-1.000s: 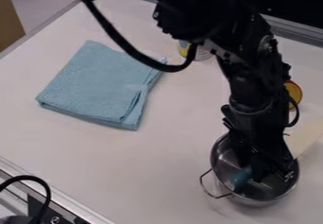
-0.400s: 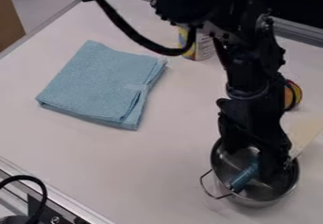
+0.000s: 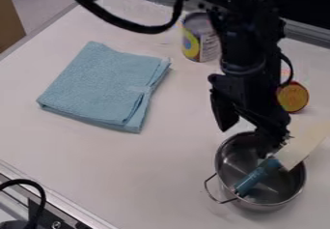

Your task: Moving the knife to the casserole.

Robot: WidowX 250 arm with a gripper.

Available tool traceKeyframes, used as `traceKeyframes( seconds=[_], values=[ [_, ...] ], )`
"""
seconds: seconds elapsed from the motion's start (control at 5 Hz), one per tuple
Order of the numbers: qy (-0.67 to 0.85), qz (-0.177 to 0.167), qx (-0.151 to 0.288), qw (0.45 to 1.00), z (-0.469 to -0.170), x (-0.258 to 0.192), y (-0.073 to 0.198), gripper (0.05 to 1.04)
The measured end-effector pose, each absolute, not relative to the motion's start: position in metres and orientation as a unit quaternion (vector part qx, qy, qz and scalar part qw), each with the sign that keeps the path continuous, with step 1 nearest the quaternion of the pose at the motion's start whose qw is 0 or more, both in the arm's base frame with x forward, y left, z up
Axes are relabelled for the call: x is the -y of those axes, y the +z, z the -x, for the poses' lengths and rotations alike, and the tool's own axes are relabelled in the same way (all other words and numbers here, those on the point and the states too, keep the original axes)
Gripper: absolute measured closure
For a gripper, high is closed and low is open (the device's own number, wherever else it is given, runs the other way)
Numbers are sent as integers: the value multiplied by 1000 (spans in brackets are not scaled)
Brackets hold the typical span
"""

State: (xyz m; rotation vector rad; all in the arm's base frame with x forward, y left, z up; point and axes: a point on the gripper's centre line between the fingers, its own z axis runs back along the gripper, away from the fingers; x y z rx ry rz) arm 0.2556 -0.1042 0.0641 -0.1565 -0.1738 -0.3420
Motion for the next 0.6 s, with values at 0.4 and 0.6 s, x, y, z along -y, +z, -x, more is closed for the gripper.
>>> traceKeyframes(
  seconds=[0.4, 0.6],
  values=[
    [-46, 26, 105, 993, -293, 56, 72, 85],
    [6, 33, 110, 993, -307, 28, 74, 85]
  ],
)
